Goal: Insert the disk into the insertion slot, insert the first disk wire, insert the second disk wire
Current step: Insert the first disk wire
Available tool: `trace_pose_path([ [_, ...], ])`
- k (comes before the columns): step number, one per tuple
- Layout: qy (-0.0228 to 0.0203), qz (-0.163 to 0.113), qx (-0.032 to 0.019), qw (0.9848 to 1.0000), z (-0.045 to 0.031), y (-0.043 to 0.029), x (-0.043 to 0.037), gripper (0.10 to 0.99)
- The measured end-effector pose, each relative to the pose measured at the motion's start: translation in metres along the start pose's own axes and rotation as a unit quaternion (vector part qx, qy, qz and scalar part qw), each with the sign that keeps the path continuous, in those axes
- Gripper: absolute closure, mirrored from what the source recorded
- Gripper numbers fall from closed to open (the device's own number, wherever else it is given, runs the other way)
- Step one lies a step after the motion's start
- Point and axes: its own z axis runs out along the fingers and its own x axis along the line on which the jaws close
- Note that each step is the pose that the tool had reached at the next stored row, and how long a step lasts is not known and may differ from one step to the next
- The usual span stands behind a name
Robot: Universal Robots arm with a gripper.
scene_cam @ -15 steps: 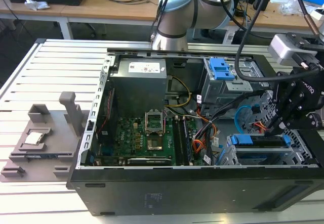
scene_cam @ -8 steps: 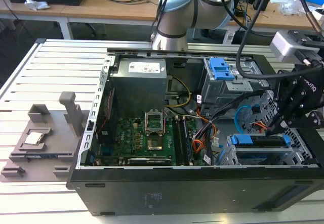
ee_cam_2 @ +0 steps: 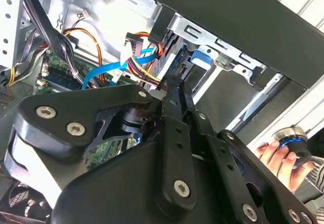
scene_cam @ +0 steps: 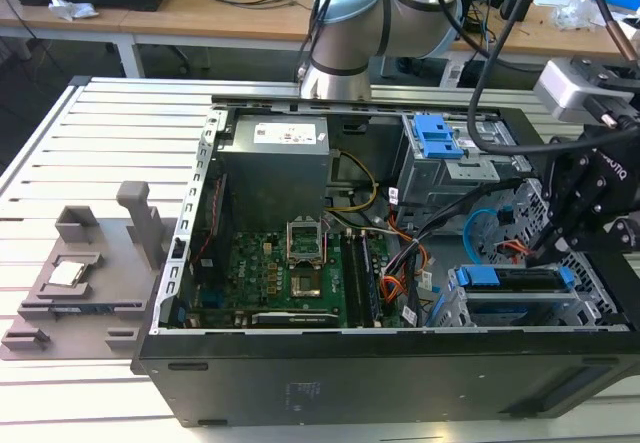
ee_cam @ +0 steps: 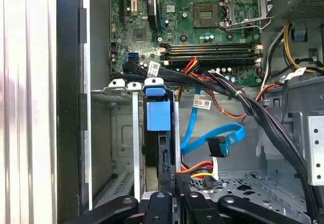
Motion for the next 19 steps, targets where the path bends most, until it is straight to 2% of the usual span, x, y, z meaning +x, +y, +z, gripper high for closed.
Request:
trace_pose_path([
  [7, 0.0, 0.0, 0.0, 1.0, 0.0048, -0.0004, 0.001, 0.925],
  [13, 0.0003, -0.001, 0.0, 1.0, 0.0031, -0.0004, 0.004, 0.925],
  [19, -0.0006, -0.001, -0.0002, 1.0, 0.008, -0.0014, 0.005, 0.925],
])
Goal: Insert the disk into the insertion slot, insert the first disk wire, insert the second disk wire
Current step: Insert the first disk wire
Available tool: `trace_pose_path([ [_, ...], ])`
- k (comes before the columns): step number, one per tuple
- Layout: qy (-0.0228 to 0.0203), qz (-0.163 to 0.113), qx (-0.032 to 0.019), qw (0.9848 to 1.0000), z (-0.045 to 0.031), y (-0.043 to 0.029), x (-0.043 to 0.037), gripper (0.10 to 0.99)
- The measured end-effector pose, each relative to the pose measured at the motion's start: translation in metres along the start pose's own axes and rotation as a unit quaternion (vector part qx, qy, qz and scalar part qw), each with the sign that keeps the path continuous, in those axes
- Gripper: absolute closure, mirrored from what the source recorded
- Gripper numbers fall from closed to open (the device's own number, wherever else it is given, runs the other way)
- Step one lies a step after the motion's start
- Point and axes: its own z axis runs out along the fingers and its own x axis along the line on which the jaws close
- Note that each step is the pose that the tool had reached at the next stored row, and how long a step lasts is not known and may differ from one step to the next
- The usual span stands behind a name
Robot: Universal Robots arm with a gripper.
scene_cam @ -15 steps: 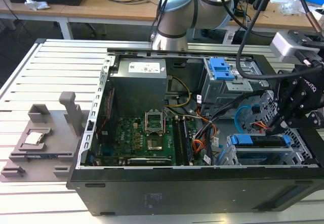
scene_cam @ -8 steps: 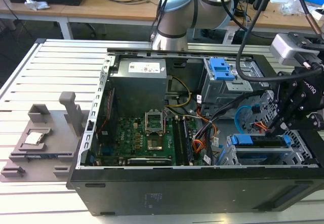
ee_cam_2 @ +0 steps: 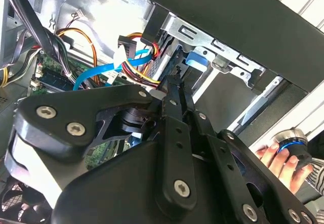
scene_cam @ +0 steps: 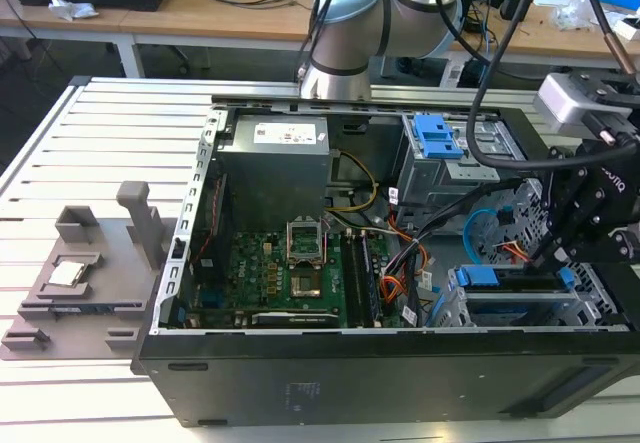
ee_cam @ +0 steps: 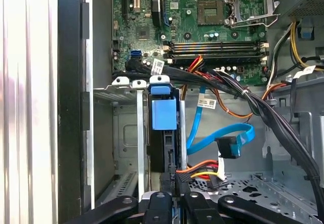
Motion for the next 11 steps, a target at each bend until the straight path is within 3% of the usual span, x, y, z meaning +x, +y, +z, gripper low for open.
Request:
trace_pose_path([
  [9, -0.0031, 0.0, -0.001, 1.0, 0.0013, -0.0056, -0.0003, 0.925],
  [11, -0.0063, -0.001, -0.0011, 1.0, 0.0018, -0.0058, -0.0003, 0.925],
])
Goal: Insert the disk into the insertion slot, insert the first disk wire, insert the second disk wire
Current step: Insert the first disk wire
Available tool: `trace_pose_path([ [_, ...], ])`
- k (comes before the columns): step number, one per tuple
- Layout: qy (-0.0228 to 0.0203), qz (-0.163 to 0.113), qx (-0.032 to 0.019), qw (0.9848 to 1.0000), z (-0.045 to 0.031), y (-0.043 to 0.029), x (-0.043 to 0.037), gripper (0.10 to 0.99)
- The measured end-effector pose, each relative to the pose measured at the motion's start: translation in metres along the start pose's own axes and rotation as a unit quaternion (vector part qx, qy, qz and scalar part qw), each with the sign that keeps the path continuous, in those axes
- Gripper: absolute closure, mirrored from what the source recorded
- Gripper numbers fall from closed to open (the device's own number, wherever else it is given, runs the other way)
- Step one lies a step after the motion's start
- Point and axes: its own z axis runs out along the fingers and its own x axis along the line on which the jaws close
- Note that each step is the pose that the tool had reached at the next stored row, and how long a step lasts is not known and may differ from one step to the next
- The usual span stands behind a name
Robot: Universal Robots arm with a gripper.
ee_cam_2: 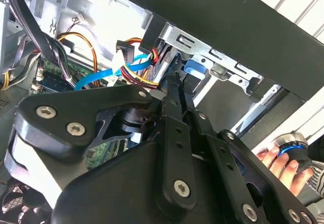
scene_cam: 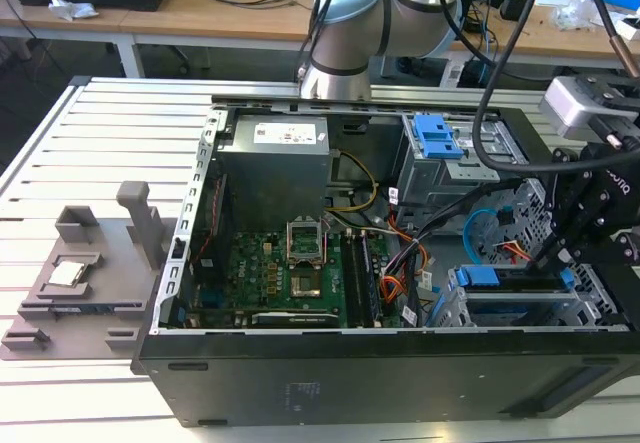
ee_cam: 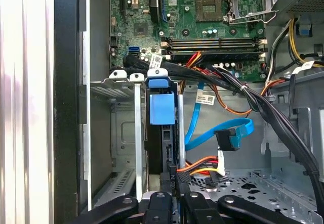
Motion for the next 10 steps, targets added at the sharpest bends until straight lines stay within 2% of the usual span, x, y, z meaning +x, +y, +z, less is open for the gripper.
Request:
trace_pose_path([
  [1, -0.0018, -0.001, -0.0001, 1.0, 0.0001, 0.0, -0.0001, 0.925],
  [10, -0.0032, -0.001, -0.0001, 1.0, 0.0016, -0.0002, 0.0025, 0.925],
])
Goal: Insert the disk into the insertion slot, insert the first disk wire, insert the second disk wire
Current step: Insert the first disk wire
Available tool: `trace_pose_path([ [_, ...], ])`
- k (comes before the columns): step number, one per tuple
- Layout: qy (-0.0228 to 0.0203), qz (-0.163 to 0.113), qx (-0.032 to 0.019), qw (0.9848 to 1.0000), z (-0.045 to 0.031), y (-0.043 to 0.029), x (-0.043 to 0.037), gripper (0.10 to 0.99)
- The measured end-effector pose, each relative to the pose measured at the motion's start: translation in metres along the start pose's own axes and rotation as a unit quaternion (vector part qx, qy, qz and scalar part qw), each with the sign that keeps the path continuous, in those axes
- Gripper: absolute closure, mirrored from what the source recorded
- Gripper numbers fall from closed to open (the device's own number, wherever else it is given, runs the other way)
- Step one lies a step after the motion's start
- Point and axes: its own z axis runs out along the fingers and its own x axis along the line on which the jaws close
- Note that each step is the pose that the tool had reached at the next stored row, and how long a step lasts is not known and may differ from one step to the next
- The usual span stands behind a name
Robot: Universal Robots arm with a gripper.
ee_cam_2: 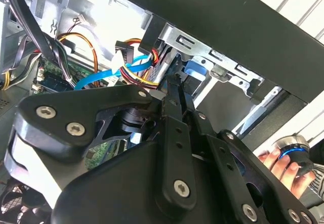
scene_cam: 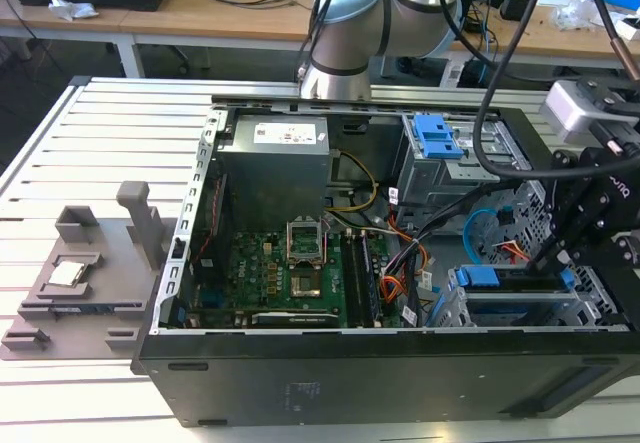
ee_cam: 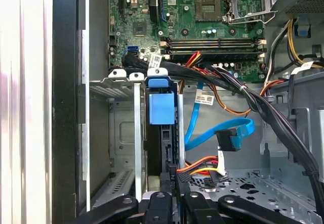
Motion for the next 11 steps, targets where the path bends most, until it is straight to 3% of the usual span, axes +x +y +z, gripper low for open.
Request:
trace_pose_path([
  [11, -0.0005, 0.0, -0.0001, 1.0, 0.0045, -0.0003, 0.0003, 0.914],
])
